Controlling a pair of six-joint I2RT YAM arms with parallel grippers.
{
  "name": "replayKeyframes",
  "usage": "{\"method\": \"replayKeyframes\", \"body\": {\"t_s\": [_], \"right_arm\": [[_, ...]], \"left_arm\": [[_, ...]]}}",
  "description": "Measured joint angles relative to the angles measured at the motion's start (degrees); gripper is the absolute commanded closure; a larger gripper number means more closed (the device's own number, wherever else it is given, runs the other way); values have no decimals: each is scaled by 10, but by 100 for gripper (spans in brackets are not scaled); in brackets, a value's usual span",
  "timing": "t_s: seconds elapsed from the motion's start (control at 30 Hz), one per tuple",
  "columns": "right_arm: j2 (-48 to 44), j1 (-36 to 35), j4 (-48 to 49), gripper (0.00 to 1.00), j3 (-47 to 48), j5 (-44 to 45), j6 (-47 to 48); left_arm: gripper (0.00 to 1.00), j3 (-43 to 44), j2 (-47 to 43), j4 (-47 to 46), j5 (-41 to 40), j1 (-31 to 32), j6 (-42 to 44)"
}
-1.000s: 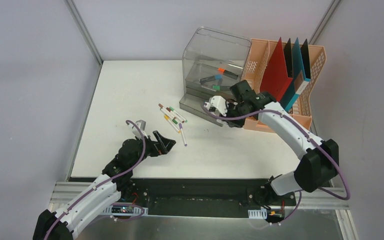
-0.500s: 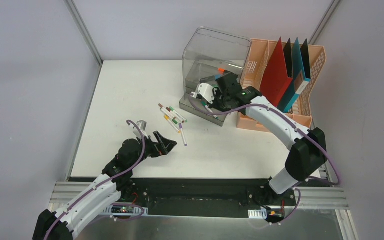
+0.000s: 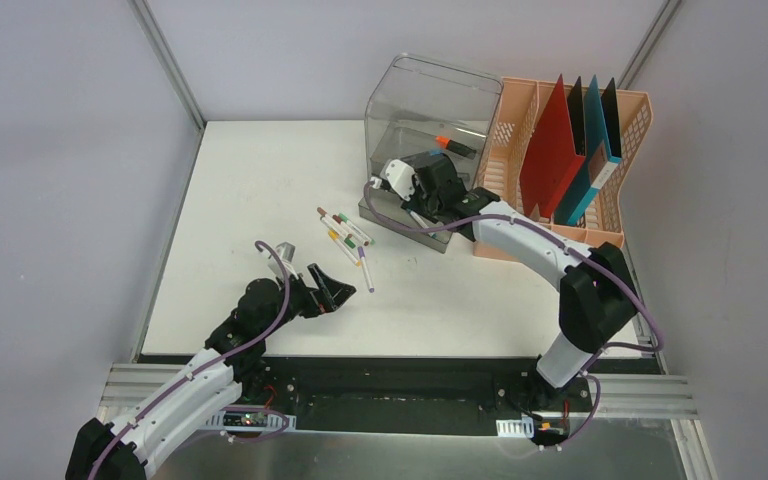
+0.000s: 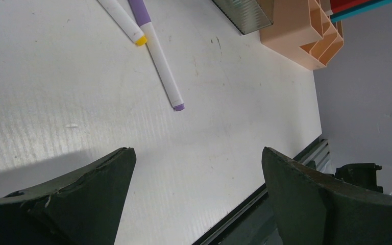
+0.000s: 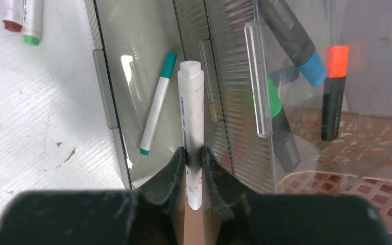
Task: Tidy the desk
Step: Place the stationery in the drawer.
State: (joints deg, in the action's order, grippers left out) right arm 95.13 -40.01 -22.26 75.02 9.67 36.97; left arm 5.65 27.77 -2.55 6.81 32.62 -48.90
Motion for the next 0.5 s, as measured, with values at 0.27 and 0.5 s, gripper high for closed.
{"method": "replayKeyframes", "body": {"t_s": [0.27, 0.5], "right_arm": [[26, -4, 20, 37, -13, 31, -21], [19, -4, -39, 29, -13, -23, -35]], "left_arm": [[1, 0, 1, -1, 13, 0, -1], [1, 0, 2, -10, 48, 0, 11]]}}
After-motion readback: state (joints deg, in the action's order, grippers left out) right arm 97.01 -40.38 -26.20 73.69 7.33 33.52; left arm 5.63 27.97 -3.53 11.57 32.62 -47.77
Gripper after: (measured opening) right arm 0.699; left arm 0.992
